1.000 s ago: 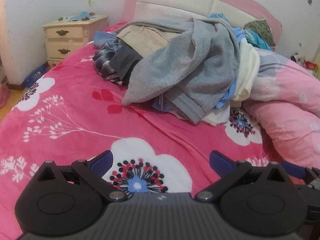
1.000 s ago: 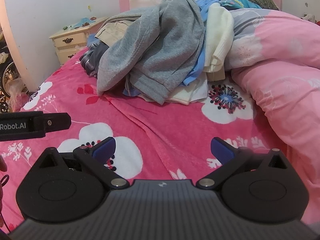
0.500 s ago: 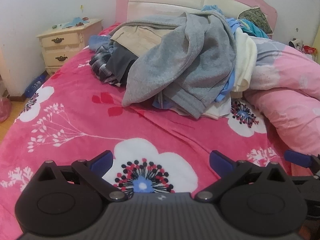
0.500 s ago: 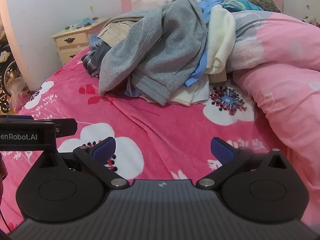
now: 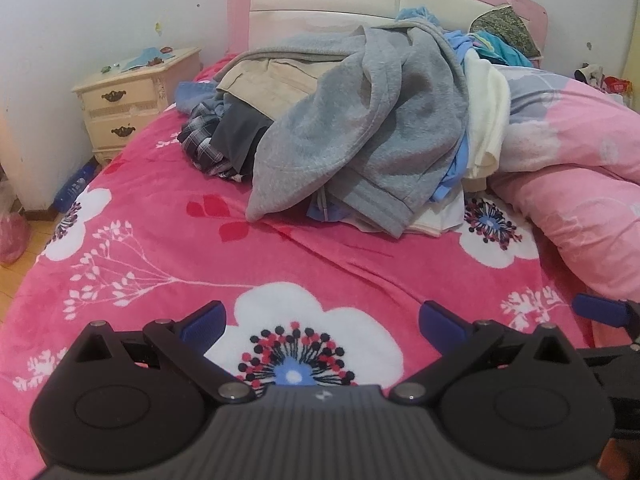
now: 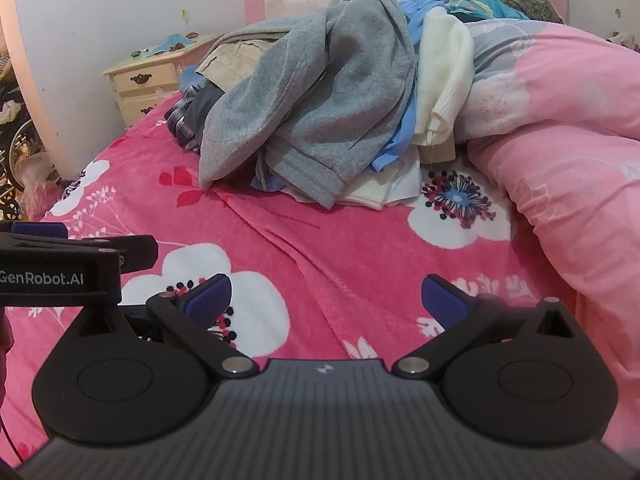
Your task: Fold clothes
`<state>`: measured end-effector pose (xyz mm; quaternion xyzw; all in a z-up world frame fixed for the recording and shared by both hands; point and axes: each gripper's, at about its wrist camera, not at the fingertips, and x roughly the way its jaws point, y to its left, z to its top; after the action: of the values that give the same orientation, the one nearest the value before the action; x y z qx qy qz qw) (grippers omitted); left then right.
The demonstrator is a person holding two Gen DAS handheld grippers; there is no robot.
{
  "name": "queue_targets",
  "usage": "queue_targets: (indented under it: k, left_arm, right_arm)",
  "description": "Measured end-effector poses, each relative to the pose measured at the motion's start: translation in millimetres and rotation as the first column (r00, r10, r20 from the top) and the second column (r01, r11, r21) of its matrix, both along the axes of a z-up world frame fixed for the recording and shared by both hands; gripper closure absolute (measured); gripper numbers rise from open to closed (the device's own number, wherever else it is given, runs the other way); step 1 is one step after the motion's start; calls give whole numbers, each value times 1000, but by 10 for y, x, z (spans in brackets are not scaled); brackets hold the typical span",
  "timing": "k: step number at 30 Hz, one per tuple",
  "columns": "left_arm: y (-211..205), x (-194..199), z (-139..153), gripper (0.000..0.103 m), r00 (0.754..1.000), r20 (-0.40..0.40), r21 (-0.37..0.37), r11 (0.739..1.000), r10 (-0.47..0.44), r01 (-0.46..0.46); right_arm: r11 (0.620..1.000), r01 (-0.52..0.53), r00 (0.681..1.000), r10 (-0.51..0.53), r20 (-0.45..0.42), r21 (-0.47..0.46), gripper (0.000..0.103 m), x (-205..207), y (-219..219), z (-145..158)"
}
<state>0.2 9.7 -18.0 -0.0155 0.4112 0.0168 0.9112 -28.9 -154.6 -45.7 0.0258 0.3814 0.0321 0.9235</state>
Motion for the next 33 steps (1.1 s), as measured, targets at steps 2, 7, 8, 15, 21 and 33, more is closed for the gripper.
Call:
queue_targets:
  k: [2,7,8,15,21,33]
  left_arm:
    - [2,1,0,0,1000,4,2,1000,3,-3]
    - [33,10,-5,0,1000,3,-2,1000,19,-19]
    - [40,11,-6,0,1000,3,-2,1000,22,-22]
    - [81,15,-14,0,999,0,-2,999,44,-44]
    - [102,16,-20,0,998,-3,-2,998,57,-57]
    - [129,27,-27,0,997,-9,10,997,77,-77]
  right_arm:
    - [1000,0,1000,0,0,1,1,-1,0,-5]
    - [1000,1,1000,-1,-3,-1,1,-12,10,-26]
    - [1000,1,1000,-1,-4,-1,1,-11,12,-28]
    - [1000,-1,1000,1,-6,0,1,-20,18,-33]
    - [1000,0,1000,0,-10,1,1,-22,17,-39]
    - [1000,1,1000,-1,-11,1,1,-14,17,-36]
